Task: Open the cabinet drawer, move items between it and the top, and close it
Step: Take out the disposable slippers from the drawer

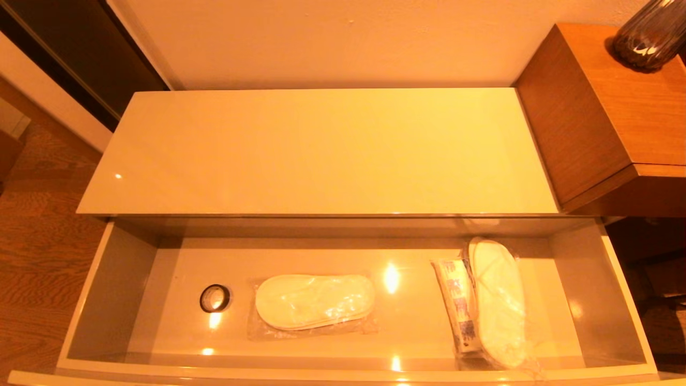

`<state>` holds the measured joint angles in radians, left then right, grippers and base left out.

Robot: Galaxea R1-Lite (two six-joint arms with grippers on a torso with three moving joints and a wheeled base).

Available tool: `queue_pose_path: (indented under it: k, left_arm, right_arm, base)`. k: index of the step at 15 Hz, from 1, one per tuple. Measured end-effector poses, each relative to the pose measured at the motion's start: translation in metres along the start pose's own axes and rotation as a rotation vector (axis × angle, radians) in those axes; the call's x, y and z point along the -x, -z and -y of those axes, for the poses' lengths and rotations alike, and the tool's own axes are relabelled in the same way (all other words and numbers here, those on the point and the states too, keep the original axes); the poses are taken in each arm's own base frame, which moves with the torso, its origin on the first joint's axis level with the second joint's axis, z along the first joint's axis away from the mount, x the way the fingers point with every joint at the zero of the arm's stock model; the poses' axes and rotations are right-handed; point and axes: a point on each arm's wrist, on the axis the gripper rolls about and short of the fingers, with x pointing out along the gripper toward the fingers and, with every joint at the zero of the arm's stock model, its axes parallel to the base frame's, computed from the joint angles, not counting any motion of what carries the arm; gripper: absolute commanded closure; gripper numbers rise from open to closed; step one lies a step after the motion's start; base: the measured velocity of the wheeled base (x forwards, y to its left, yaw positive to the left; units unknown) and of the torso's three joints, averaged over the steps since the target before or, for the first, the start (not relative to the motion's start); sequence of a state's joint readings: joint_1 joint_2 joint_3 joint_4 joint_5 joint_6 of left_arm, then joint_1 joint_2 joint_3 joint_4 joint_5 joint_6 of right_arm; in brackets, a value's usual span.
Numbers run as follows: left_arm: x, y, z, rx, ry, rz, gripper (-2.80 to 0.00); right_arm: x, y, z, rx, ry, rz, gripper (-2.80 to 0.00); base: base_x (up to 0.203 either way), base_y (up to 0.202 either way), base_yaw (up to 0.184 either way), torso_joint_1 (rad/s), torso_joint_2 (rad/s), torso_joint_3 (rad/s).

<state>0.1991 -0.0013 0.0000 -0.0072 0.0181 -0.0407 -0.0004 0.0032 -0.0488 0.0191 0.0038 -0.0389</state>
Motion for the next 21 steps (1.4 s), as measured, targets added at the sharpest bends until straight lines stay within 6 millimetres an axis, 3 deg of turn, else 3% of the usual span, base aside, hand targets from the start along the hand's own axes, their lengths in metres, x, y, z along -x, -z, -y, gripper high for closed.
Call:
queue_pose_path:
  k: [2, 4, 6, 9, 11, 13, 16, 18, 21]
  left_arm:
    - [0.0, 0.0, 0.0, 0.0, 0.0, 0.0, 0.0]
    - [0.0, 0.0, 0.0, 0.0, 0.0, 0.0, 0.0]
    - [0.0, 0.0, 0.0, 0.0, 0.0, 0.0, 0.0]
    - [0.0, 0.0, 0.0, 0.0, 0.0, 0.0, 0.0]
    - [0.0, 0.0, 0.0, 0.0, 0.0, 0.0, 0.0]
    - [0.0, 0.0, 0.0, 0.0, 0.001, 0.0, 0.0]
    - [0.0, 0.0, 0.0, 0.0, 0.0, 0.0, 0.0]
    - [0.0, 0.0, 0.0, 0.0, 0.0, 0.0, 0.0]
    - [0.0, 0.0, 0.0, 0.0, 0.0, 0.0, 0.0]
  right_arm:
    - [0.01, -0.039, 0.001, 0.0, -0.001, 0.054, 0.0]
    - [0.024, -0.096, 0.004, 0.004, -0.007, 0.094, 0.0]
    - [0.023, -0.131, 0.005, 0.037, 0.002, -0.021, 0.0]
    - [-0.009, -0.136, 0.006, 0.137, -0.005, -0.396, 0.0]
    - [-0.054, -0.142, 0.005, 0.156, -0.078, -0.516, 0.0]
    - [-0.112, -0.145, 0.004, 0.159, -0.128, -0.579, 0.0]
    - [-0.18, -0.134, -0.006, 0.193, -0.178, -0.741, 0.0]
    - [-0.2, -0.122, -0.023, 0.25, -0.194, -0.86, 0.0]
    - [-0.205, -0.112, -0.051, 0.323, -0.162, -0.961, 0.0]
  base:
    - [0.0, 0.0, 0.0, 0.0, 0.0, 0.0]
    - [0.0, 0.0, 0.0, 0.0, 0.0, 0.0]
    - [0.0, 0.0, 0.0, 0.0, 0.0, 0.0]
    - [0.0, 0.0, 0.0, 0.0, 0.0, 0.0]
    - [0.0, 0.0, 0.0, 0.0, 0.0, 0.0]
    - [0.0, 0.0, 0.0, 0.0, 0.0, 0.0]
    - [0.0, 0.0, 0.0, 0.0, 0.0, 0.0]
    - [0.0, 0.0, 0.0, 0.0, 0.0, 0.0]
    - [0.0, 0.0, 0.0, 0.0, 0.0, 0.0]
